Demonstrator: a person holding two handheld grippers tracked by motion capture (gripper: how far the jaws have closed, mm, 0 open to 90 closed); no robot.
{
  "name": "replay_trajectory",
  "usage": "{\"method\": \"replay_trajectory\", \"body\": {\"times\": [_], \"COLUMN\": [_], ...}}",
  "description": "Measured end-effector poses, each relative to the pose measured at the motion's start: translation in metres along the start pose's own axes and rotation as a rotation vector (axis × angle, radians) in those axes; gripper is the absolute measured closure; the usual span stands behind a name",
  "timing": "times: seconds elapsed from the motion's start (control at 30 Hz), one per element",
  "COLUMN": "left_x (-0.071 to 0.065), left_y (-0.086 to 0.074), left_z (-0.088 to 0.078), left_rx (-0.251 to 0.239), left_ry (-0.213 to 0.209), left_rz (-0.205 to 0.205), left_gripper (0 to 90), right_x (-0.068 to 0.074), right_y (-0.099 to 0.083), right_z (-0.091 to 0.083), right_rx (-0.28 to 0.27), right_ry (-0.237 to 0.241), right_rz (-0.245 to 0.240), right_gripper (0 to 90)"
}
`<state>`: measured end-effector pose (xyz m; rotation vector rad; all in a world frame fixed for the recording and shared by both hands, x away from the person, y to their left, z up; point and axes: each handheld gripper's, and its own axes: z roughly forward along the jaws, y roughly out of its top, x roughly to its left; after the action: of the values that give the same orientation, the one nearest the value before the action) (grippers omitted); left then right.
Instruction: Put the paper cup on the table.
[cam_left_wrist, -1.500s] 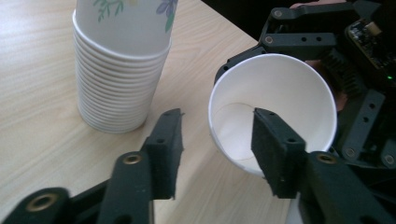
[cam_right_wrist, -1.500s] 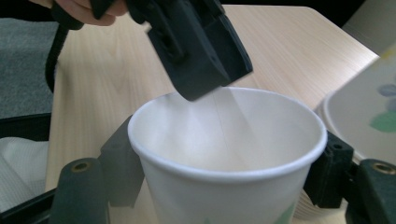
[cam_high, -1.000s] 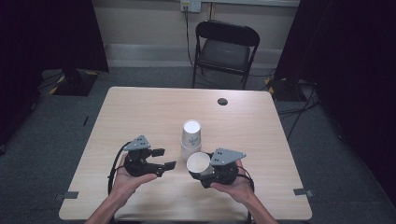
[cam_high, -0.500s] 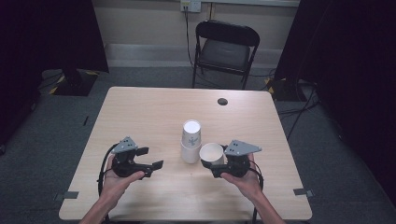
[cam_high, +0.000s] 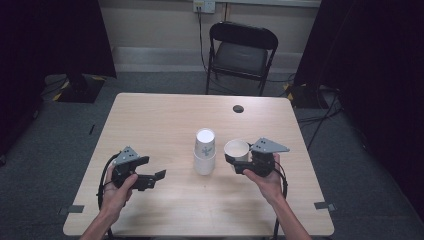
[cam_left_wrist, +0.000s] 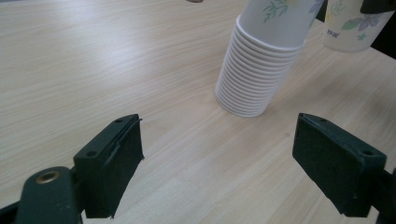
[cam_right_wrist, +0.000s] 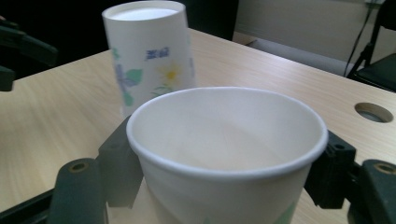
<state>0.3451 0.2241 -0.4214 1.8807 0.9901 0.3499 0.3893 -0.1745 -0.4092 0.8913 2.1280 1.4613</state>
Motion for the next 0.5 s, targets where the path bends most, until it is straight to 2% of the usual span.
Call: {"method": "replay_trajectory", "body": {"times": [0.17, 0.33, 0.5], "left_x": [0.006, 0.012, 0.022], "left_y": [-0.004, -0.009, -0.013], "left_z": [-0.003, -0.008, -0.010], "left_rx": [0.002, 0.002, 0.014], "left_ry": [0.043, 0.069, 0.092], "left_rz": [0.007, -0.004, -0.019], "left_gripper": [15.8, 15.8, 15.8], "right_x": [-0.011, -0.033, -0.051], "right_y": [-0.004, -0.015, -0.022], "right_z": [0.005, 0.015, 0.025], "right_rx": [0.013, 0.048, 0.081], "right_ry": [-0.043, -0.106, -0.151], "right_rz": [0.018, 0.064, 0.075], "right_gripper": [26.7, 26.6, 26.7]}}
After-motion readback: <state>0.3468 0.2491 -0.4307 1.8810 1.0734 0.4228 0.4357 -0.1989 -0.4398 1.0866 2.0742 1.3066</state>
